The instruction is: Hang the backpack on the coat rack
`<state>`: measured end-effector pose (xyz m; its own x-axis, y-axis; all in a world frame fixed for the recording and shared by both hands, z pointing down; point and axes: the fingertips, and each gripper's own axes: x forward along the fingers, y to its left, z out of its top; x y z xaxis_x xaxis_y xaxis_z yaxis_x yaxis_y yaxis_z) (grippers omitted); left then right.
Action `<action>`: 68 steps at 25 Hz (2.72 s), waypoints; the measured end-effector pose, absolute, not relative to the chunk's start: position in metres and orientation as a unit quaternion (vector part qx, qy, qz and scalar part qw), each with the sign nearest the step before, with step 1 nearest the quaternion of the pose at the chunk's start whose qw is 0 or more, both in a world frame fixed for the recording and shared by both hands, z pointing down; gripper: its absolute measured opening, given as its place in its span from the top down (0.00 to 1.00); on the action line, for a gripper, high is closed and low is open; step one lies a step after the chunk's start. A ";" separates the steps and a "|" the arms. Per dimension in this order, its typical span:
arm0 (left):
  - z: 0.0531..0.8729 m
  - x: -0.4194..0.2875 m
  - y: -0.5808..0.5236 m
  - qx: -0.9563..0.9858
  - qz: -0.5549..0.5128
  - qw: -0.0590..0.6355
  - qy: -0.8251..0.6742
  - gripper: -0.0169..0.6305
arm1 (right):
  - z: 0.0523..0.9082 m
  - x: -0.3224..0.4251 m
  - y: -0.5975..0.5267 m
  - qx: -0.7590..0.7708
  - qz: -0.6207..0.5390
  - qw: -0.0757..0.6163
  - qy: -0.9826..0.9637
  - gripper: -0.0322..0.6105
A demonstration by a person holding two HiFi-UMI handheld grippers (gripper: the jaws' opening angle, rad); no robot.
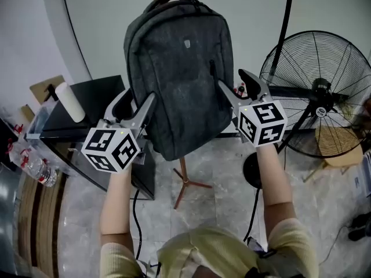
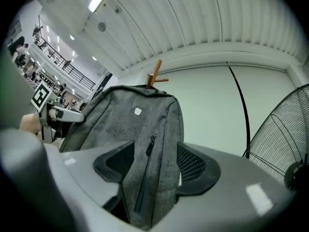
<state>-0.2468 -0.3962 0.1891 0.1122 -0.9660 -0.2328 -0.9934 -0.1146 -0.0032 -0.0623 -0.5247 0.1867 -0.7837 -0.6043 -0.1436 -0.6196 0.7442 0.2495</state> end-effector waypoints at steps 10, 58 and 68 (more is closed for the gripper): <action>0.174 -0.246 -0.353 -0.732 0.092 0.124 0.664 0.61 | 0.195 -0.061 -0.495 -0.328 0.132 0.037 0.935 0.56; 0.232 -0.190 -0.255 -0.748 0.095 0.103 0.649 0.66 | 0.247 -0.025 -0.371 -0.323 0.071 0.097 0.939 0.80; 0.256 -0.186 -0.249 -0.753 0.096 0.070 0.647 0.66 | 0.269 -0.025 -0.365 -0.331 0.060 0.077 0.939 0.95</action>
<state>-0.1858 -0.2493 0.2559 0.1452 -0.9609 -0.2357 -0.9879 -0.1540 0.0192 -0.0249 -0.3653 0.2693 -0.7689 -0.6120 -0.1850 -0.6307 0.7736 0.0623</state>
